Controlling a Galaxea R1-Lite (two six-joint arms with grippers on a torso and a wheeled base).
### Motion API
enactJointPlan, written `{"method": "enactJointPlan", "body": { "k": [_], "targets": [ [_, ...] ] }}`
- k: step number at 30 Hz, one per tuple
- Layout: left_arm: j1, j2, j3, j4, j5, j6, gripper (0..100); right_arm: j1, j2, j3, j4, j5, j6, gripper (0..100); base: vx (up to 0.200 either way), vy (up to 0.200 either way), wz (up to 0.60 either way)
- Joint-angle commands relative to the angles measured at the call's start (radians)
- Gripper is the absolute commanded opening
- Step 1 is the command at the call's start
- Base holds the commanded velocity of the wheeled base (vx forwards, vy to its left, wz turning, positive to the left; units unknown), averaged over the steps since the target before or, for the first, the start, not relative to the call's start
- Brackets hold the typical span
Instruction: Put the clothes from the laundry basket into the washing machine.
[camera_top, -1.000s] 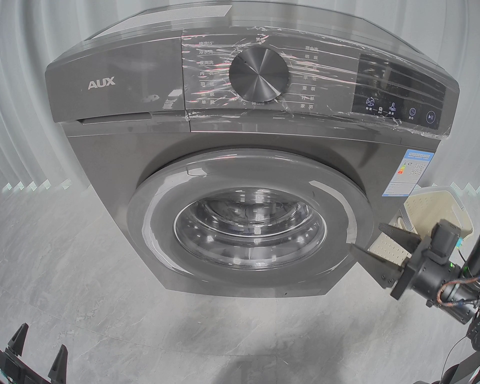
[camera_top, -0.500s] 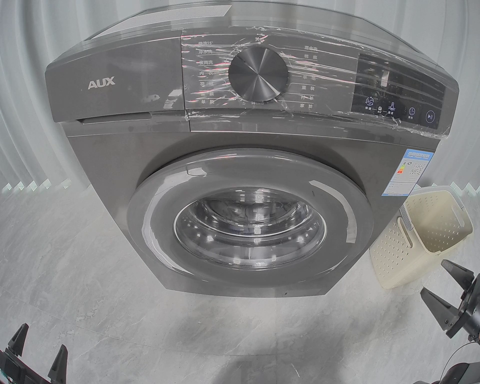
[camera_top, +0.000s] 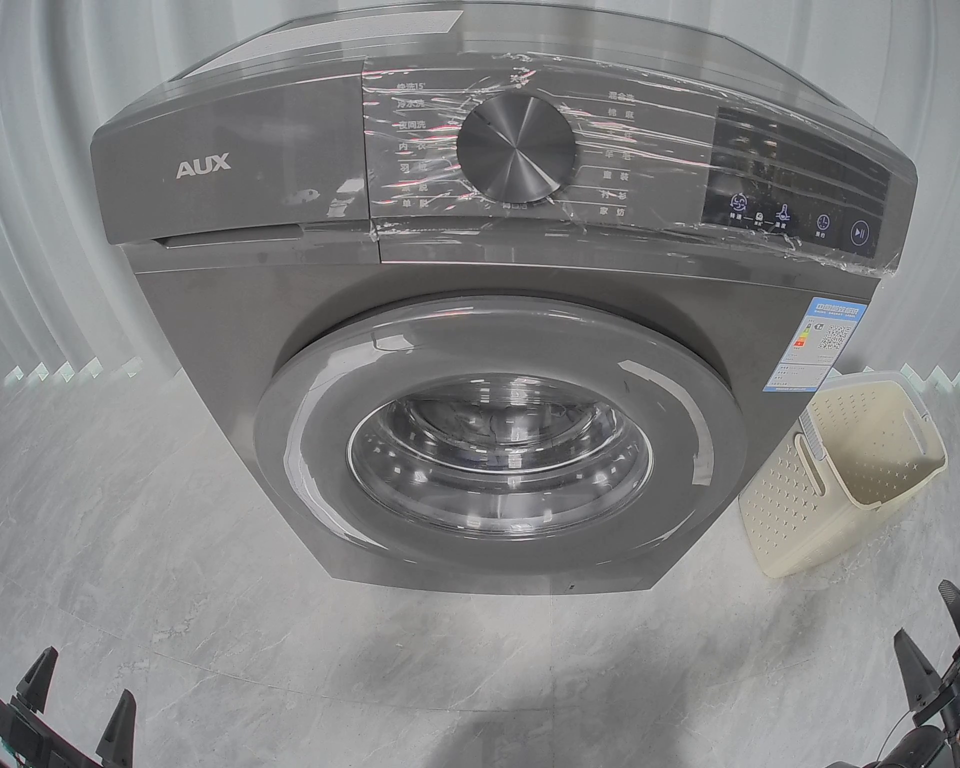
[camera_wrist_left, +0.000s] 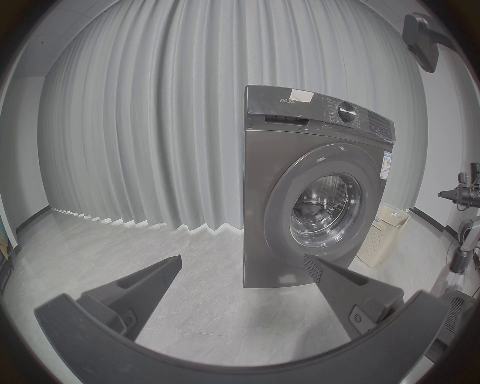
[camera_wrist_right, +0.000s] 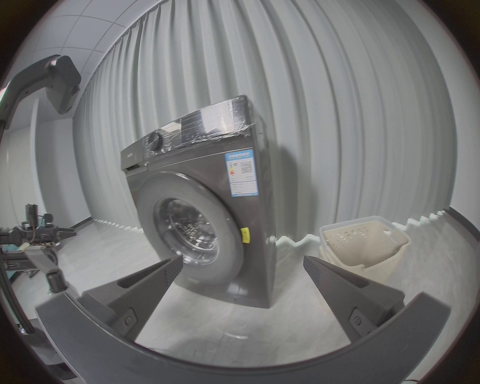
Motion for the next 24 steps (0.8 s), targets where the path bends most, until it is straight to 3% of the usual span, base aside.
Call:
{"method": "enactJointPlan", "body": {
  "k": [1, 14, 16, 18, 19, 24],
  "targets": [
    [0.001, -0.016, 0.015, -0.001, 0.000, 0.000, 100, -0.032, -0.103, 0.015, 0.003, -0.039, -0.002, 100, 0.000, 0.000, 0.00],
    [0.001, -0.016, 0.015, -0.001, 0.000, 0.000, 100, -0.115, -0.103, 0.015, 0.005, -0.055, -0.027, 100, 0.000, 0.000, 0.00],
    [0.001, -0.016, 0.015, -0.001, 0.000, -0.002, 100, -0.172, -0.118, 0.015, 0.011, -0.042, -0.048, 100, 0.000, 0.000, 0.00],
    [0.001, -0.016, 0.015, -0.001, 0.000, -0.002, 100, -0.236, -0.169, 0.015, 0.046, 0.014, -0.086, 100, 0.000, 0.000, 0.00],
    [0.001, -0.016, 0.013, 0.000, 0.000, 0.000, 100, -0.232, -0.182, 0.015, 0.066, 0.034, -0.093, 100, 0.000, 0.000, 0.00],
    [0.001, -0.016, 0.015, 0.000, 0.000, -0.003, 100, -0.219, -0.190, 0.017, 0.172, 0.015, -0.057, 100, 0.000, 0.000, 0.00]
  ]
}}
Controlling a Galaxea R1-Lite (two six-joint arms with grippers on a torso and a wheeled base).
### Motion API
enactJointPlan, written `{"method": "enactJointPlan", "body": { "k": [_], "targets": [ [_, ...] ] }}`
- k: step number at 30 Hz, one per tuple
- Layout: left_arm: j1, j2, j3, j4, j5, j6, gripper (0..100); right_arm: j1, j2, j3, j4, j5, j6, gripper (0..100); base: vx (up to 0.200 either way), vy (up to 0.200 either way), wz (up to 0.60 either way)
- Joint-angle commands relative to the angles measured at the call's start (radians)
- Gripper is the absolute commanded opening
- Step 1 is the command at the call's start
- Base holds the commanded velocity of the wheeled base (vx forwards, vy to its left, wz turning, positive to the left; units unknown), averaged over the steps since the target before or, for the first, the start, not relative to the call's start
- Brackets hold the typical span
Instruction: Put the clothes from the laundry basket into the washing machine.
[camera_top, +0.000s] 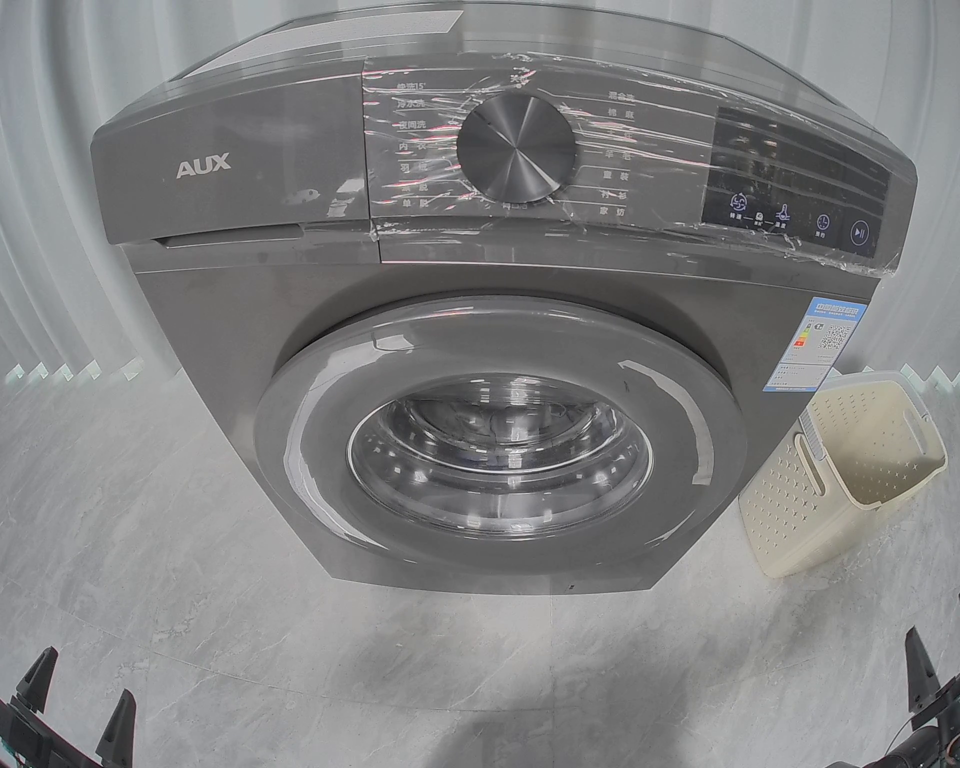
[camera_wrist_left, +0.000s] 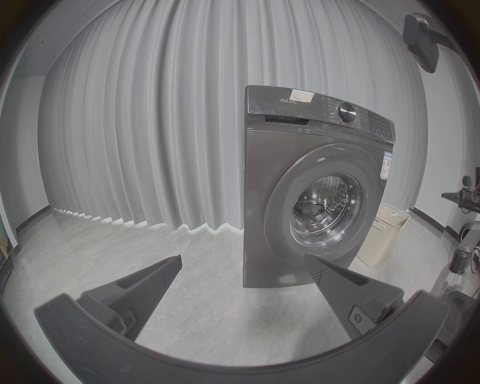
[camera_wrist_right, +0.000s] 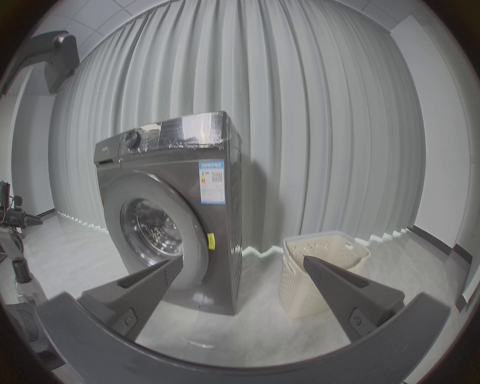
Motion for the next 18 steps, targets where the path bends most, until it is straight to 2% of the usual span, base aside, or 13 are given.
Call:
{"method": "enactJointPlan", "body": {
  "k": [1, 2, 10, 14, 17, 18],
  "targets": [
    [0.000, -0.016, 0.015, 0.001, 0.000, -0.001, 100, -0.001, -0.041, 0.018, 0.072, 0.006, 0.016, 100, 0.000, 0.000, 0.00],
    [0.000, -0.016, 0.015, 0.001, 0.000, -0.003, 100, 0.000, -0.041, 0.016, 0.101, -0.002, 0.034, 100, 0.000, 0.000, 0.00],
    [0.000, -0.016, 0.015, 0.001, 0.000, -0.006, 100, 0.003, -0.041, 0.016, 0.102, -0.005, 0.030, 100, 0.000, 0.000, 0.00],
    [0.000, -0.016, 0.015, 0.001, 0.000, -0.009, 100, 0.003, -0.042, 0.016, 0.101, 0.003, 0.022, 100, 0.000, 0.000, 0.00],
    [0.000, -0.016, 0.015, 0.001, 0.000, -0.012, 100, 0.005, -0.042, 0.016, 0.101, 0.034, 0.025, 100, 0.000, 0.000, 0.00],
    [0.000, -0.016, 0.015, 0.001, 0.000, -0.012, 100, 0.005, -0.041, 0.013, 0.104, 0.027, 0.036, 100, 0.000, 0.000, 0.00]
  ]
}}
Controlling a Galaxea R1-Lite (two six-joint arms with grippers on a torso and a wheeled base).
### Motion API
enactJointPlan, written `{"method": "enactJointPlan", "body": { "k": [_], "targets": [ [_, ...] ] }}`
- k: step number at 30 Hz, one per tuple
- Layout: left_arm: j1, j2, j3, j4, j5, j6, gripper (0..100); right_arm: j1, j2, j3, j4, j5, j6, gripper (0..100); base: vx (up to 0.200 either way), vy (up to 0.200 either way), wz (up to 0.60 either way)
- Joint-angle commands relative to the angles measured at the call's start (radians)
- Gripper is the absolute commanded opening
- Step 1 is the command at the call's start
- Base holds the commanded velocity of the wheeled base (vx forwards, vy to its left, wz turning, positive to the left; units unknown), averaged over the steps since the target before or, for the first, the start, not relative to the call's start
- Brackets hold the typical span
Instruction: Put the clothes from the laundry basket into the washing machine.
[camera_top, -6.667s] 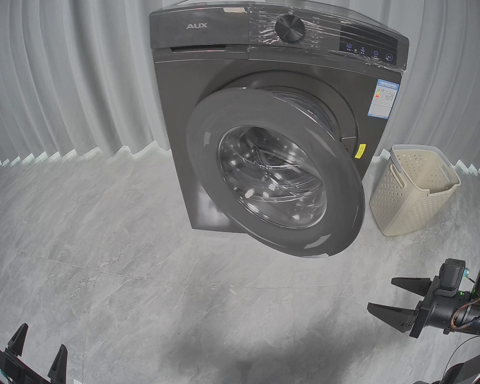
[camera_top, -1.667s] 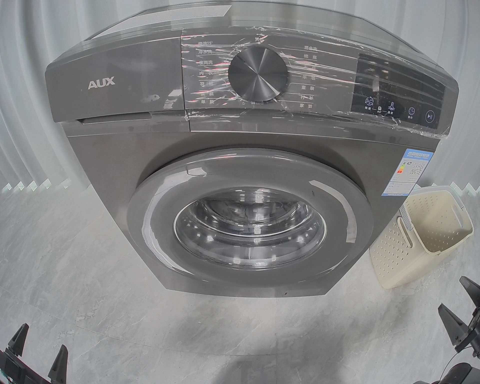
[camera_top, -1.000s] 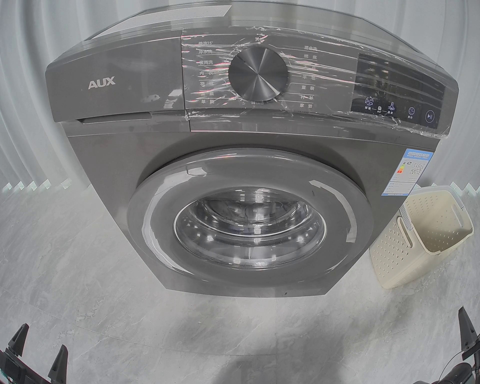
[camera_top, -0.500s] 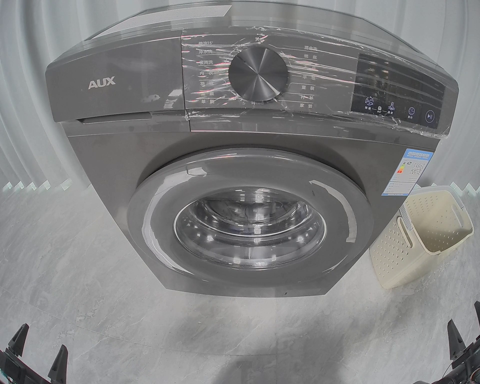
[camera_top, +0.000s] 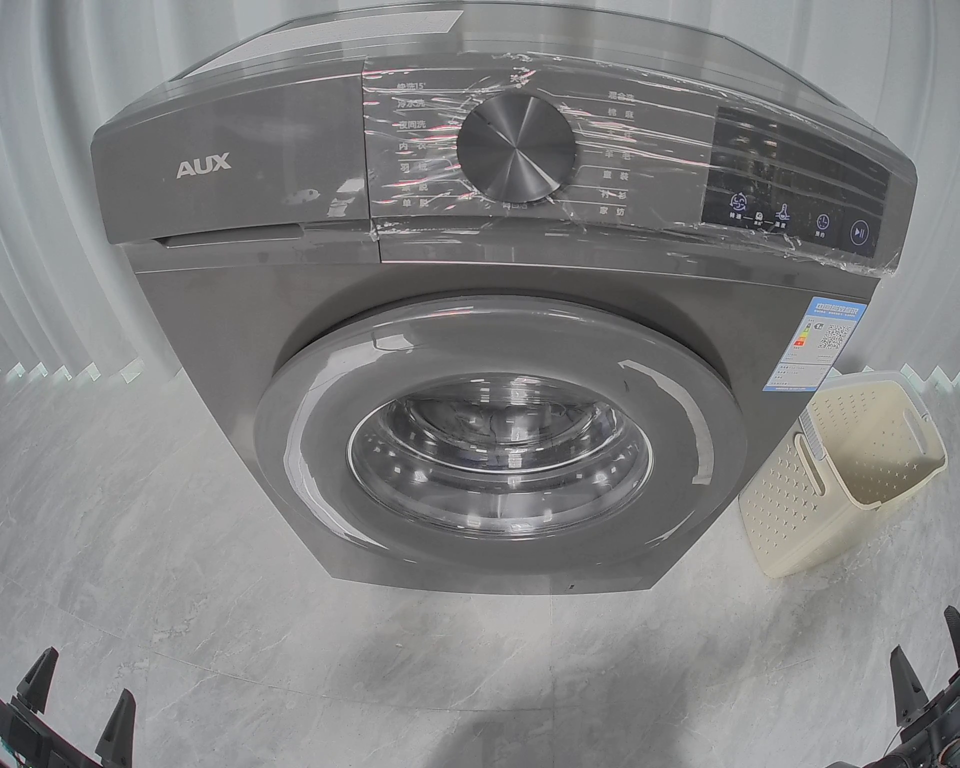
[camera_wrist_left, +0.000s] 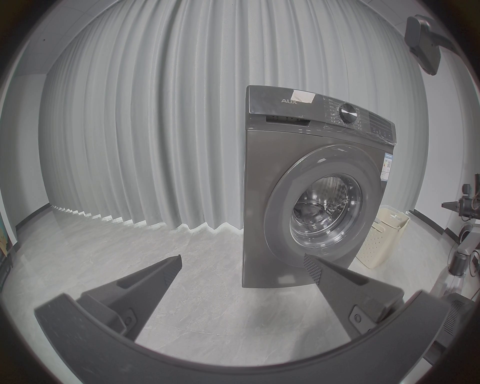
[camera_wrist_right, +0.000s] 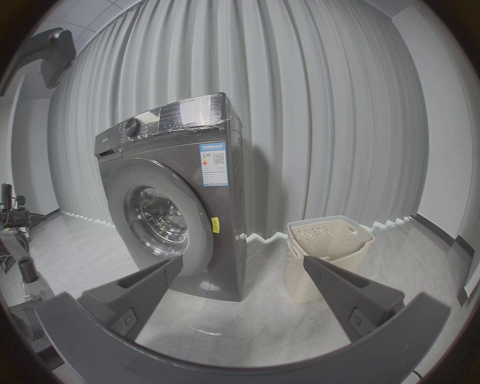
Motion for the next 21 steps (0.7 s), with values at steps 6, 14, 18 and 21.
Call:
{"method": "enactJointPlan", "body": {
  "k": [6, 14, 18, 21],
  "targets": [
    [0.000, -0.016, 0.015, 0.000, 0.002, -0.006, 100, -0.008, -0.010, 0.016, 0.040, -0.096, 0.016, 100, 0.000, 0.000, 0.00],
    [0.000, -0.016, 0.013, -0.001, 0.002, 0.000, 100, 0.005, 0.036, 0.016, 0.047, -0.048, -0.027, 100, 0.000, 0.000, 0.00],
    [0.000, -0.016, 0.015, -0.001, 0.002, 0.002, 100, 0.001, -0.009, 0.016, 0.047, -0.035, -0.024, 100, 0.000, 0.000, 0.00],
    [0.001, -0.016, 0.016, -0.003, 0.002, 0.008, 100, 0.001, -0.009, 0.016, 0.045, -0.042, -0.018, 100, 0.000, 0.000, 0.00]
  ]
}}
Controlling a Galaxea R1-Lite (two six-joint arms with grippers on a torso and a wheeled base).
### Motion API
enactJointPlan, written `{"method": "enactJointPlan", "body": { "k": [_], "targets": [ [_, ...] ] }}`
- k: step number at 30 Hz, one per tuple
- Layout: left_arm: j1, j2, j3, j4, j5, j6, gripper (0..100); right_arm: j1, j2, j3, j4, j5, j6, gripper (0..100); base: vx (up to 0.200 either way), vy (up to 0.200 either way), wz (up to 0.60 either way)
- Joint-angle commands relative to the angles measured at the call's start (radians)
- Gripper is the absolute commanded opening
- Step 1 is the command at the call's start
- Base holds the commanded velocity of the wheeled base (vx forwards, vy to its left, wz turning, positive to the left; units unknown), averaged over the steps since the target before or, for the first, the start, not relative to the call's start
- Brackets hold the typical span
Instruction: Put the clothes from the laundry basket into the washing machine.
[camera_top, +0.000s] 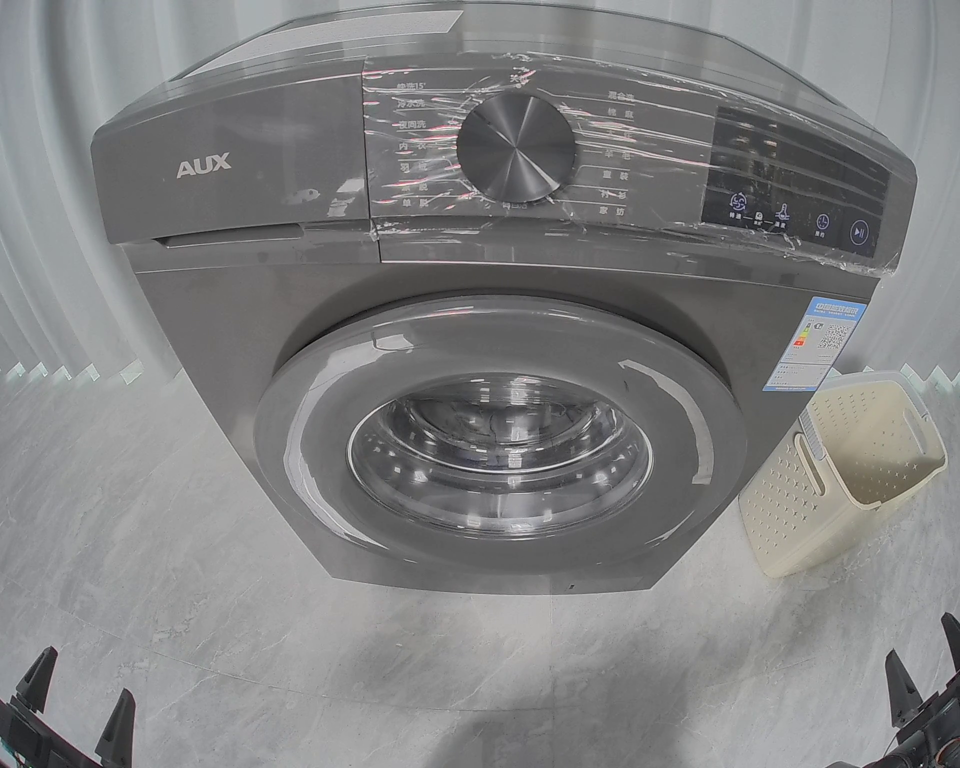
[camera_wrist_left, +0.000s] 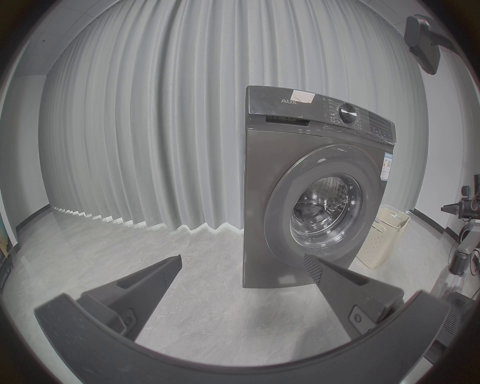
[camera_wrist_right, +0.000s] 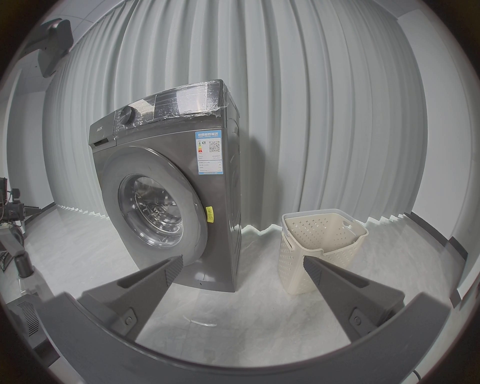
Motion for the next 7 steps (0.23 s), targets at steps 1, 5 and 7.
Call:
{"method": "enactJointPlan", "body": {
  "k": [1, 5, 7],
  "targets": [
    [0.001, -0.016, 0.016, -0.002, 0.000, 0.002, 100, -0.001, -0.019, 0.016, 0.000, 0.000, 0.000, 100, 0.000, 0.000, 0.00],
    [0.001, -0.016, 0.016, -0.002, 0.000, 0.001, 100, -0.001, -0.018, 0.016, 0.000, 0.003, -0.004, 100, 0.000, 0.000, 0.00],
    [0.001, -0.016, 0.016, -0.002, 0.000, 0.001, 100, -0.001, -0.018, 0.016, 0.002, 0.003, -0.004, 100, 0.000, 0.000, 0.00]
  ]
}}
